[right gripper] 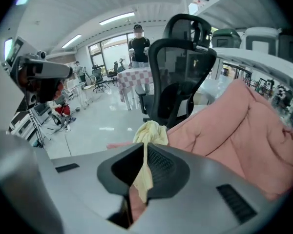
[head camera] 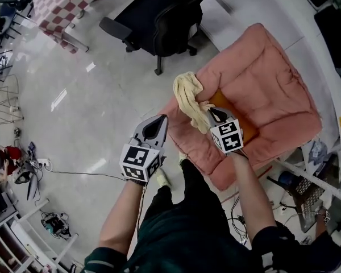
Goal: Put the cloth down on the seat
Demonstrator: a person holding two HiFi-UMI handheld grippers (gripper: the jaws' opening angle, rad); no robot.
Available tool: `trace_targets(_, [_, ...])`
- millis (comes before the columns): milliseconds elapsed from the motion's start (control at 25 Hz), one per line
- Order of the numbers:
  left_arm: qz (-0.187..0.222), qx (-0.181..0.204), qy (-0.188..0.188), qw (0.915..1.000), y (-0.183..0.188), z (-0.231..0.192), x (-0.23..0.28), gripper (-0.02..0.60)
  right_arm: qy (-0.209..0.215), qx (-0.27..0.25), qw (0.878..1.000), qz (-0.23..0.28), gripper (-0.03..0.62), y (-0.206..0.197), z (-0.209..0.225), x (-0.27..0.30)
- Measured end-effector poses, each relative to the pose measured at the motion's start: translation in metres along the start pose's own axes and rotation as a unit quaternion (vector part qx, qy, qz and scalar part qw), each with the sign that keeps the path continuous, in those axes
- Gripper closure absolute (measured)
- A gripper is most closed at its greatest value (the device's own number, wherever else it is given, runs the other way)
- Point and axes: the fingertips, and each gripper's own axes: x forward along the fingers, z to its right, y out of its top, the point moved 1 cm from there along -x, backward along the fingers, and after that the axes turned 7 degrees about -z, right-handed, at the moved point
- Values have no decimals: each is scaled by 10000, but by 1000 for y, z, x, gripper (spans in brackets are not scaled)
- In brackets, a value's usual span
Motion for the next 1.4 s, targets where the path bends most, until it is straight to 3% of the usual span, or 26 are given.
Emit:
trace_targets(400, [6, -99, -72, 9999, 10, 22, -66, 575, -265, 622, 9923, 1038, 583, 32, -48, -107])
trace_targets(840, [621, 35, -155, 9979, 60, 25, -151, 575, -566, 553, 9672, 2413, 588, 110, -94, -216])
trace_targets(1000, [760, 126, -90, 9970, 70, 30, -187, 575, -641, 546, 9598, 2676, 589, 120, -116, -248])
trace_targets(1400, [1566, 373, 174, 9868, 121, 29, -268, 575, -628, 543, 9366, 3404, 589, 156, -154, -310])
